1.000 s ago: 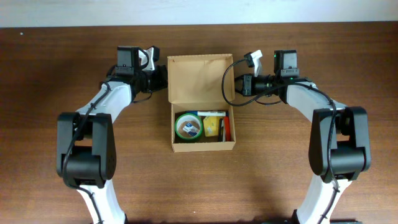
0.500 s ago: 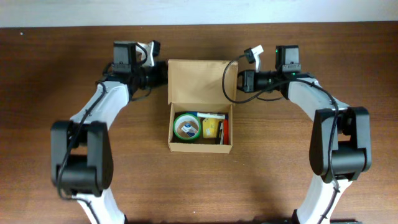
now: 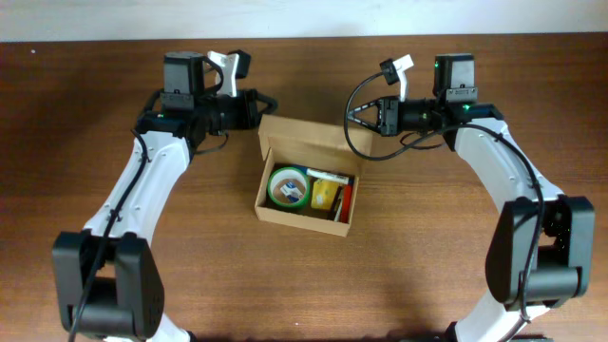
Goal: Pack container
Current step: 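Push the box lid flaps closed with both grippers from either side, then press down on the closed lid with both grippers to seat it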
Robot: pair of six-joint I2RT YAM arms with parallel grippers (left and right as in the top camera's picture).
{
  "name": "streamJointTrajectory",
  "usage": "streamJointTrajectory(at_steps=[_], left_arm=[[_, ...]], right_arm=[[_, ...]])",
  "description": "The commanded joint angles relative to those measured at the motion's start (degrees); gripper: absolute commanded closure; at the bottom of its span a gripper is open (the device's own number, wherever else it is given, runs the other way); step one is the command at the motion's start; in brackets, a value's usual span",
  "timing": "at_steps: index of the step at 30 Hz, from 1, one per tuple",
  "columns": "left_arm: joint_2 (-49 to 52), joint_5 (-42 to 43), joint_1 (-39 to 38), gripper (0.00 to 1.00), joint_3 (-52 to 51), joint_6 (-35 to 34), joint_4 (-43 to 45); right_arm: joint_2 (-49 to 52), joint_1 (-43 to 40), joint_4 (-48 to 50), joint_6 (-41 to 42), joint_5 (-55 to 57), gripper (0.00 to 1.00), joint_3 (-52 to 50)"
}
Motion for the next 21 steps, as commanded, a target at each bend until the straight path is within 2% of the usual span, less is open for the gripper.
streamJointTrajectory(at_steps=[1, 6, 10, 16, 21], left_arm=[[-3.5, -1.51, -1.09, 0.98, 0.61, 3.89, -3.15], [-5.2, -7.41, -2.49, 0.98, 0.61, 5.64, -9.88], [-5.35, -9.57, -3.61, 0.99, 0.61, 7.1, -14.03], [-5.35, -15.91, -5.68, 0.98, 0.61, 7.72, -19.65], [-5.4, -17.05, -6.34, 0.98, 0.61, 8.13, -22.95]], right_arm=[[-2.38, 0.13, -4.42, -5.38, -0.48, 0.96, 0.9], [-2.47, 0.94, -17.38, -13.35, 5.18, 0.96, 0.9], [-2.47, 3.39, -24.96, -16.74, 12.7, 0.96, 0.9], [-2.47, 7.8, -29.64, -16.72, 22.32, 0.96, 0.9], [-3.02, 8.68, -32.54, -16.7, 27.02, 0.96, 0.9]])
